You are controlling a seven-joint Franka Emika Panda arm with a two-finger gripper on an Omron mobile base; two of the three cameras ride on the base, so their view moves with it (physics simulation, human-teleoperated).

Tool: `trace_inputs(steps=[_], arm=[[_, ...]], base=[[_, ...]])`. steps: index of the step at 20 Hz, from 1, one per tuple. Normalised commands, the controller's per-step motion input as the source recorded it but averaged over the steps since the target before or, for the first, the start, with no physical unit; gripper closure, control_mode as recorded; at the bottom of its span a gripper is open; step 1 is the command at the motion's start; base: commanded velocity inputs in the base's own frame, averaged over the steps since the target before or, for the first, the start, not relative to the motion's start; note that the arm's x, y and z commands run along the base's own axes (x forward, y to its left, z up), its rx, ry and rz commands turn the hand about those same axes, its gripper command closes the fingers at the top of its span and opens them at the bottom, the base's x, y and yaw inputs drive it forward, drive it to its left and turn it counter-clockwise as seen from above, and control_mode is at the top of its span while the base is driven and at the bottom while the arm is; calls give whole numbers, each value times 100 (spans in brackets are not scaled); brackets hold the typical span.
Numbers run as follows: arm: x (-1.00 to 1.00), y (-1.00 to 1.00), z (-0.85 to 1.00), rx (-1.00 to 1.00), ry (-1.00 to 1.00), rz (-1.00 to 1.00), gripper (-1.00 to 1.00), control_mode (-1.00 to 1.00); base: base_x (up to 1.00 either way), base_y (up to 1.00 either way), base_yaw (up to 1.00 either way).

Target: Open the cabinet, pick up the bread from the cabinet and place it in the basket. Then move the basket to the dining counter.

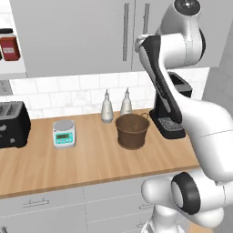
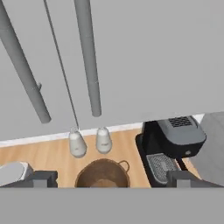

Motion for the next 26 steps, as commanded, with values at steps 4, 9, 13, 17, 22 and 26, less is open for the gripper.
trace_inputs(steps=[4, 9, 13, 17, 22, 26], arm=[[43, 0, 93, 0, -18, 0, -100, -100], [51, 0, 43, 0, -4, 0, -100, -100], [47, 6, 0, 0, 0, 0, -100, -100], [35, 2, -2, 0, -1, 2, -100, -100], [41, 0, -19, 0, -4, 0, -100, -100], [48, 0, -24, 0, -5, 0, -100, -100]], base=[[0, 0, 0], [0, 0, 0], [0, 0, 0], [0, 0, 0], [0, 0, 0], [0, 0, 0]])
